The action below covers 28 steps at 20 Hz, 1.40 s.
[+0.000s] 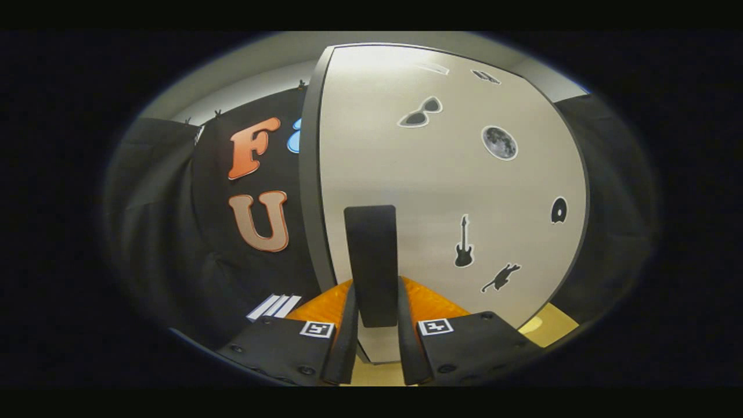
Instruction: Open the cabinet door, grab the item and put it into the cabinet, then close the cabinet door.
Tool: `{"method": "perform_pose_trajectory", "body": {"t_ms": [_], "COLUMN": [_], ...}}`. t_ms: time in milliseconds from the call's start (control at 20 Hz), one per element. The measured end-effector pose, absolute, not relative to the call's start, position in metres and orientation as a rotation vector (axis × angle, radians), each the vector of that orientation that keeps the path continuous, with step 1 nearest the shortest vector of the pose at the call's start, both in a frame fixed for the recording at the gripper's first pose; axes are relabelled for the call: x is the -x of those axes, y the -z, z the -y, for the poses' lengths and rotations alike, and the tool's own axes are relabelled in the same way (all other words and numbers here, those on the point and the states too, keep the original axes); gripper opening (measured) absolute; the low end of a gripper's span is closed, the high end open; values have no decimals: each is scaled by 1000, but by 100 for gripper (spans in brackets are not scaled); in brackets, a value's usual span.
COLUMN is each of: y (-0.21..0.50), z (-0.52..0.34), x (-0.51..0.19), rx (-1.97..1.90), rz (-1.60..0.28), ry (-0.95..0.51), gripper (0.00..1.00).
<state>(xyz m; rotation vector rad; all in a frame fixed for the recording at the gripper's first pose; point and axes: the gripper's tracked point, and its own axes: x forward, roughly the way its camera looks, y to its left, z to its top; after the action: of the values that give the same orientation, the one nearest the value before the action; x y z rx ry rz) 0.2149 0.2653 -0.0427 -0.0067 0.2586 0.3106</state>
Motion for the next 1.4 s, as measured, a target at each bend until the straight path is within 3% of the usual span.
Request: {"method": "perform_pose_trajectory", "body": {"t_ms": [450,1400], "y": [33,3], "z": [-244,-79], "x": [-176,-35], "rx": [-18,-35], "rz": [-247,-202], "ry": [-307,-188], "gripper": [21,20]}}
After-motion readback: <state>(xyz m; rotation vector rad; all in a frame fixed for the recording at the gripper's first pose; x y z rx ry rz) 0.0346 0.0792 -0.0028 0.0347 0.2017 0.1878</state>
